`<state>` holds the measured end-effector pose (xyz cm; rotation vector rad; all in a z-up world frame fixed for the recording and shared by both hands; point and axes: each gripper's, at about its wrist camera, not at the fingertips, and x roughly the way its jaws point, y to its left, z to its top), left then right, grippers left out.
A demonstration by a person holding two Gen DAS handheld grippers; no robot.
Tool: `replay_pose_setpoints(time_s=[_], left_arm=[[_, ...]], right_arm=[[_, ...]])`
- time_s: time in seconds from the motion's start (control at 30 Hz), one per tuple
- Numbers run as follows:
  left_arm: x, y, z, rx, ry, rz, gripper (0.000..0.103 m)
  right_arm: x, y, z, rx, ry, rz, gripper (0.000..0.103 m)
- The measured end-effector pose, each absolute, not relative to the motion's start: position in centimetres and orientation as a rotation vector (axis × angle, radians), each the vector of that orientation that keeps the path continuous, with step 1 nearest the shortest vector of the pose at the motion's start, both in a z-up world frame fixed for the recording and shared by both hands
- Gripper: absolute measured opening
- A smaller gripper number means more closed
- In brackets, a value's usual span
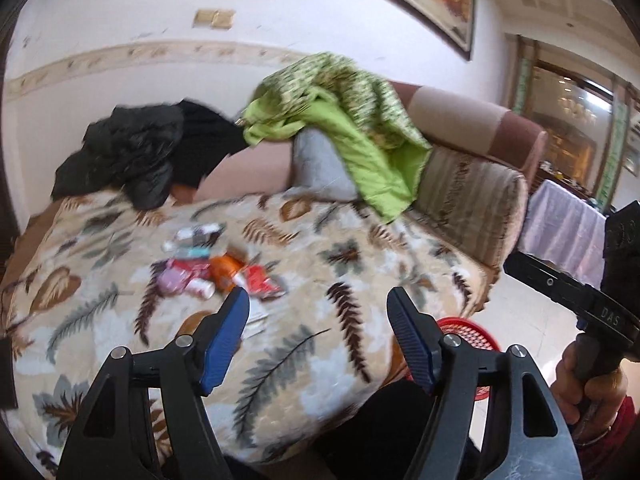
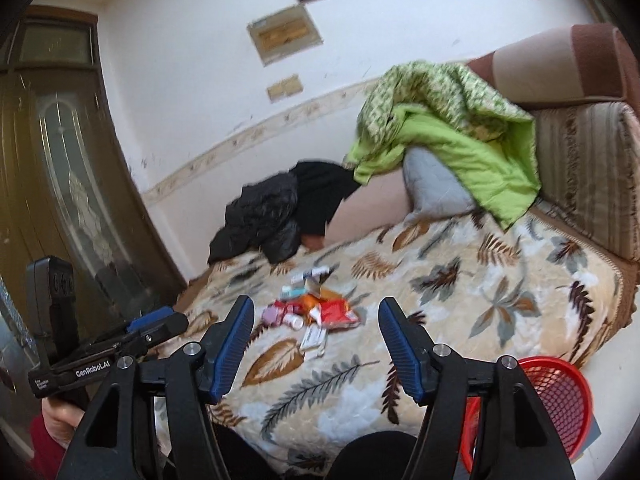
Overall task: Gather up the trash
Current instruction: 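Move both open tools back over the trash on the bed, then grasp the red carton with the right tool while the left tool grasps the white medicine box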
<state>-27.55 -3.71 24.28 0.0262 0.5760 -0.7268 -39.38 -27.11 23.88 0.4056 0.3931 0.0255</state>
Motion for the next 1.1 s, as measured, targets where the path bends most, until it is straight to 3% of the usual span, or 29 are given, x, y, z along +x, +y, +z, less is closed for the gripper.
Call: replay_pose_setpoints(time_s=[0.5, 0.77, 0.93, 1.1], left_arm=[[-15.4, -2.3, 12.1, -0.089, 0.888, -0.561, 0.070], [-8.5, -7.0, 7.1, -0.091, 1.024, -0.469, 0.070], [-5.7, -11.9, 5.1, 0.035, 1.059, -0.383, 0.084], [-3.8, -13.8, 2.4, 0.134, 1.031, -0.315, 0.083]], right_arm=[[-25.2, -25.8, 12.0, 0.425, 0.707, 0.031, 0.069], [-22.9, -27.1, 8.6, 0.465, 0.718, -0.061, 0.069], [-23.1, -27.9, 8.6, 0.505, 0.690, -0.065, 0.069], [-23.0, -28.0, 8.4, 0.536, 0.690, -0.042, 0.069]])
